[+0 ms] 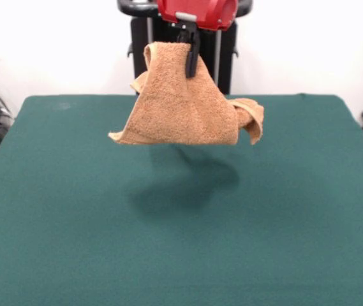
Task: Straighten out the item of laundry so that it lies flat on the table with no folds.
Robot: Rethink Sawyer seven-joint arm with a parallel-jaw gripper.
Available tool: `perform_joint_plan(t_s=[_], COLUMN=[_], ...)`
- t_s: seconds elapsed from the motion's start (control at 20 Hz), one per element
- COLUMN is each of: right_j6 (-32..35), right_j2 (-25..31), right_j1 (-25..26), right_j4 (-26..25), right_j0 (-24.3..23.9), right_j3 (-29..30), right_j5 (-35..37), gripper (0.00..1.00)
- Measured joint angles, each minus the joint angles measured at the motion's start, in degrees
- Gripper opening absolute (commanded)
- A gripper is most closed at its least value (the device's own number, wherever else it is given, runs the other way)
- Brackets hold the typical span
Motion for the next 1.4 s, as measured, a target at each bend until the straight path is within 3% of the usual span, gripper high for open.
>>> perform_joint_plan(t_s=[0.5, 1.4], right_j6=[0.00, 0.00], right_j2=[-0.18, -0.18], right_j1=[-1.27, -8.24], right_j4=[-0.01, -0.37], right_j0=[-0.54, -5.47], right_j3=[-0.36, -4.80], right_j5=[4.28, 20.08], gripper=[0.00, 0.00])
